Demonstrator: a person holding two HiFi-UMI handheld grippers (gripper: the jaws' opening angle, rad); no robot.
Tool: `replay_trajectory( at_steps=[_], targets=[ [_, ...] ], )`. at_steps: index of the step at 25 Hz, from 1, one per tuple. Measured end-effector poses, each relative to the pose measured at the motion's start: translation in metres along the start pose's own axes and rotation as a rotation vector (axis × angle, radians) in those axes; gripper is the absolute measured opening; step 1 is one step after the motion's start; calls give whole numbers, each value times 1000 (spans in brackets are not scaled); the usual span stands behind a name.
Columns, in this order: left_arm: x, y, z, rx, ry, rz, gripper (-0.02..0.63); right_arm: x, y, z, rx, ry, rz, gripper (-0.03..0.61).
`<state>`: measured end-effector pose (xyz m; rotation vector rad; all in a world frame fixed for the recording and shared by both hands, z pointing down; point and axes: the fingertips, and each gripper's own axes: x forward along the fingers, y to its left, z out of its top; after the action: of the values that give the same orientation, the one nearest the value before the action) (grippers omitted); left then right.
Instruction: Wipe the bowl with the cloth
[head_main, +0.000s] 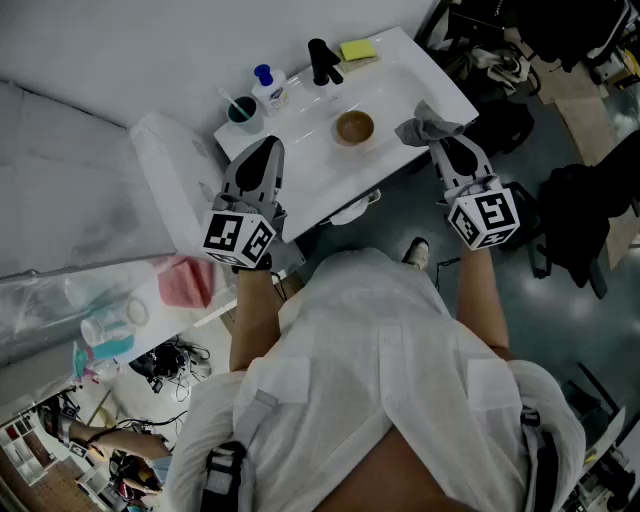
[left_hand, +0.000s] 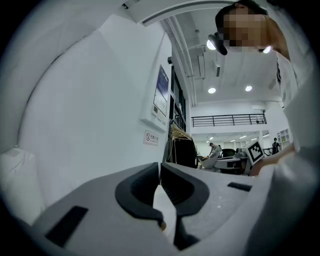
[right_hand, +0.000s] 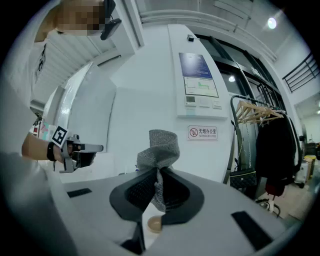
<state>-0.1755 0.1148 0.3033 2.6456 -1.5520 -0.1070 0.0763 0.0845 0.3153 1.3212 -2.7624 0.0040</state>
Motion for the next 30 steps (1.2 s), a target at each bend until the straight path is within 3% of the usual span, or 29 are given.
replay_trajectory(
  at_steps=[20, 30],
  targets=[
    [10, 2, -1, -1, 10, -35, 21, 7, 2, 1, -13, 0, -5, 41],
    [15, 13, -15, -31, 32, -42, 21, 24, 2, -1, 55, 12, 8, 41]
  ],
)
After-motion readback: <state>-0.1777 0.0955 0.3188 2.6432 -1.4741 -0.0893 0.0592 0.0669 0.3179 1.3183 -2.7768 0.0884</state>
